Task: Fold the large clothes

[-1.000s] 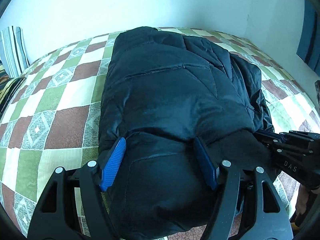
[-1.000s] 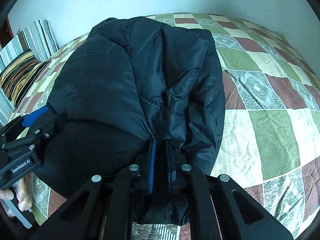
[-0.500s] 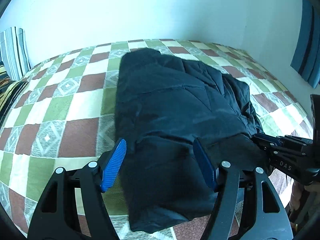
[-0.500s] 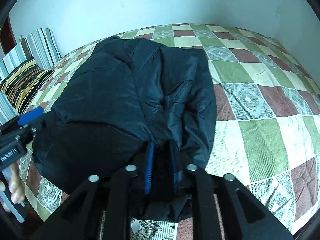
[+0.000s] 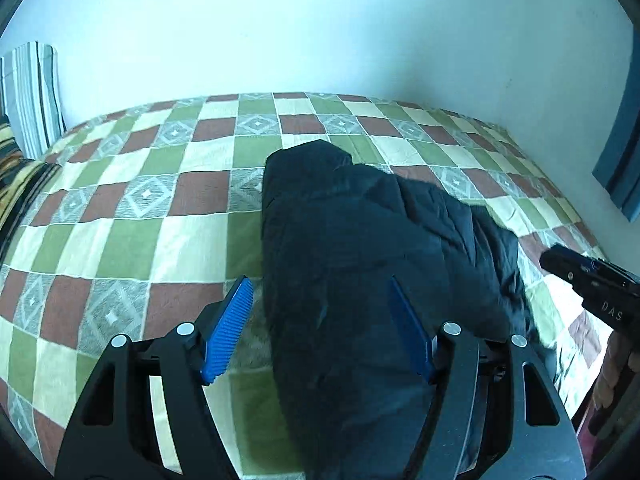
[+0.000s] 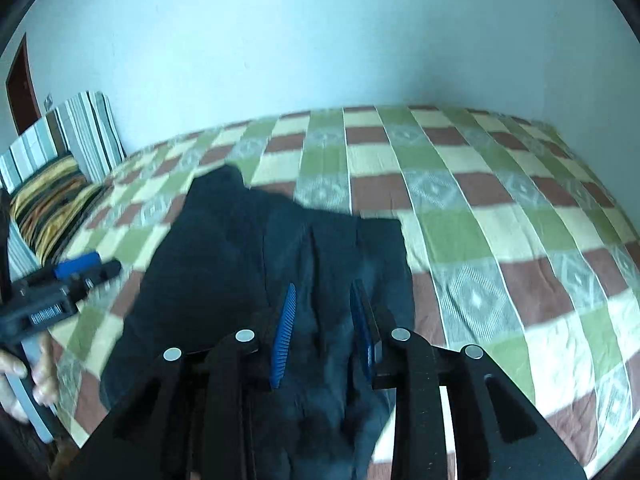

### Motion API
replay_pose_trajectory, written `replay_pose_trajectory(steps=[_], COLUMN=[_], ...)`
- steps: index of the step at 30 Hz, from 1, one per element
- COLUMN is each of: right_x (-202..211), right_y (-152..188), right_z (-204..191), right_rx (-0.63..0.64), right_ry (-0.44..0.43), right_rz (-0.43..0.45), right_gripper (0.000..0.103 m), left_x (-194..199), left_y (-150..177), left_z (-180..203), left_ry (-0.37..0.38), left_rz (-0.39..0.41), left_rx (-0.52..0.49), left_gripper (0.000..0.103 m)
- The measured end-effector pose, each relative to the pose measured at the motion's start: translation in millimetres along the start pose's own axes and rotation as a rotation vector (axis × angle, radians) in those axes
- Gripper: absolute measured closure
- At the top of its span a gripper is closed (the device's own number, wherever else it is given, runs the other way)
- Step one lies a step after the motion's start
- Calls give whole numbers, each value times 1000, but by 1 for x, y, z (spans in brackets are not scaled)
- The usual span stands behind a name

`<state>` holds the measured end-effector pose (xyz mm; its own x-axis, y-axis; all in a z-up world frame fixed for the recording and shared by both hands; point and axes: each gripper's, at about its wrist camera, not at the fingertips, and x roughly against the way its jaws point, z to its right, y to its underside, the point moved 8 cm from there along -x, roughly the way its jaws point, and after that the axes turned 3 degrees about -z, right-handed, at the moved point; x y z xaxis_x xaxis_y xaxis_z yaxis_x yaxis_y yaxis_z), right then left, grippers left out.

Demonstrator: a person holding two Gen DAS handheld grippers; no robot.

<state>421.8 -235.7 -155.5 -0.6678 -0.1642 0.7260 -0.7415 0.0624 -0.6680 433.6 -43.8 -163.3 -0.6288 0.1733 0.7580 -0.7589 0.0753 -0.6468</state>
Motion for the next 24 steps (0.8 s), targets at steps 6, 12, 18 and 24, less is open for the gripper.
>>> replay_pose_trajectory(steps=[6,12,18,24], right_x=[-42,-84,-115,-137], right_y=[-20,-13,5,20], right_z=[-1,8,16,17], right_rx=[-15,-15,-29,-26], right_ry=[9,63,64,84], right_rz=[-59,-137,-226,-274], right_gripper=[74,74,74,74], left_x=[-40,-85,-105,-119], left_y=[-20,-15,-8,-2], left_z=[11,10,9,11], left_ry=[0,-55,-77,-114], left_rz=[-77,-153,-192,-230], left_rx=[2,-15,-26,-43], left_gripper=[35,34,32,32])
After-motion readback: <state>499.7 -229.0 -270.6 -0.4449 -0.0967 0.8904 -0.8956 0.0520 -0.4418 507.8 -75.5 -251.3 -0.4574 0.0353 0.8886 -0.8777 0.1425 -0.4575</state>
